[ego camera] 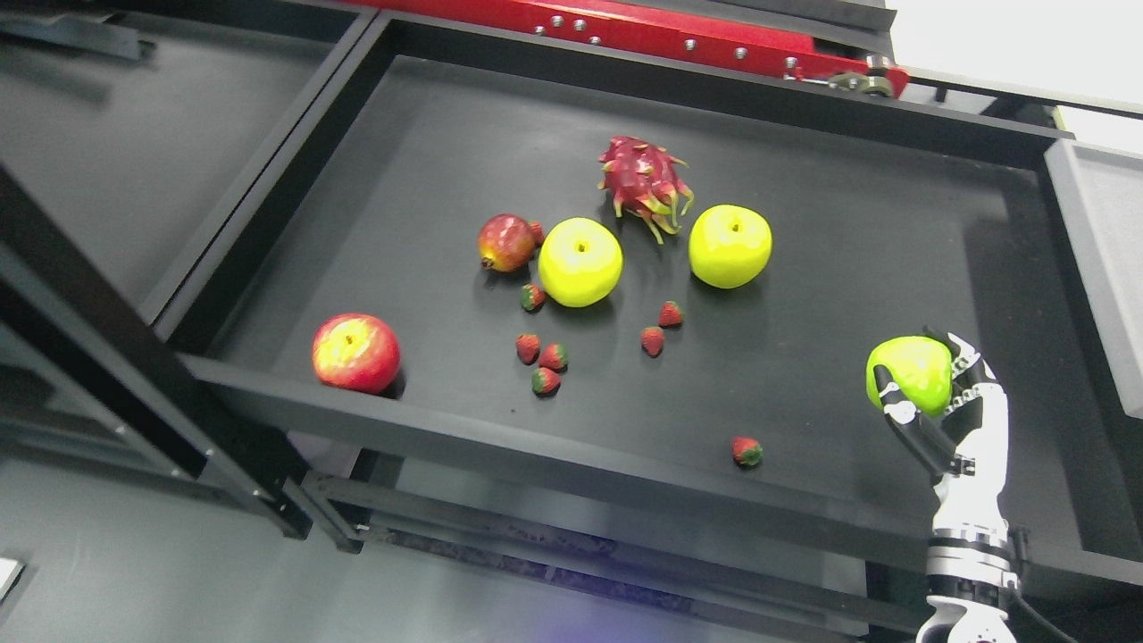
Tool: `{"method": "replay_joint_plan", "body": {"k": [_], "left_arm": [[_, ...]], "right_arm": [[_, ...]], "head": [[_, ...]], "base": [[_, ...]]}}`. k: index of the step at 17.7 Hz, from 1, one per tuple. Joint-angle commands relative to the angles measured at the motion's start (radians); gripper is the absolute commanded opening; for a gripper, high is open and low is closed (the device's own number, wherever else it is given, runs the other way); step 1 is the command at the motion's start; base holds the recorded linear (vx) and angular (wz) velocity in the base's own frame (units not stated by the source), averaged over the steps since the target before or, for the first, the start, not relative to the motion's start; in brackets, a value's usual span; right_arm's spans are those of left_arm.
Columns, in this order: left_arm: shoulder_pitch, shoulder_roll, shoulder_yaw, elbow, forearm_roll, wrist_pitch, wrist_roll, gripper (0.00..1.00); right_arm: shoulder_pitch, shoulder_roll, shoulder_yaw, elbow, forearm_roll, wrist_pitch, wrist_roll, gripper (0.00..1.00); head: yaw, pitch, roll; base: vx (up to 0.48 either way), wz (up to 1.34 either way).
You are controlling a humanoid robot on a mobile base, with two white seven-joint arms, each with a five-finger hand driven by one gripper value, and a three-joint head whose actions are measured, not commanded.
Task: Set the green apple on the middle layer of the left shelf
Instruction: 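Move the held green apple over the shelf tray beside the pears, then lower the green apple onto the tray and open the right hand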
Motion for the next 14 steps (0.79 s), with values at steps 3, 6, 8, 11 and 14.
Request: {"method": "replay_joint_plan", "body": {"k": [3, 6, 8, 11, 14], "left_arm": [[0.009, 0.017, 0.0, 0.0, 0.0, 0.0, 0.001, 1.0], [0.009, 0.017, 0.0, 0.0, 0.0, 0.0, -0.001, 1.0], [0.009, 0.017, 0.0, 0.0, 0.0, 0.0, -0.001, 1.0], [0.009, 0.017, 0.0, 0.0, 0.0, 0.0, 0.001, 1.0], [0.009, 0.017, 0.0, 0.0, 0.0, -0.001, -0.001, 1.0]], "right_arm": [[-0.038, -0.017, -0.029, 0.0, -0.015, 0.003, 0.0, 0.0], [-0.048, -0.017, -0.028, 0.0, -0.015, 0.006, 0.0, 0.0], [-0.058, -0.017, -0.028, 0.0, -0.015, 0.008, 0.0, 0.0], [-0.061, -0.017, -0.028, 0.0, -0.014, 0.012, 0.0, 0.0], [-0.062, -0.017, -0.028, 0.001, -0.014, 0.016, 0.0, 0.0]], "head": [[0.0, 0.0, 0.0], [0.0, 0.0, 0.0], [0.0, 0.0, 0.0], [0.0, 0.0, 0.0], [0.0, 0.0, 0.0]], "base": [[0.107, -0.23], [0.081, -0.16], [0.074, -0.12], [0.069, -0.06], [0.058, -0.06]]}}
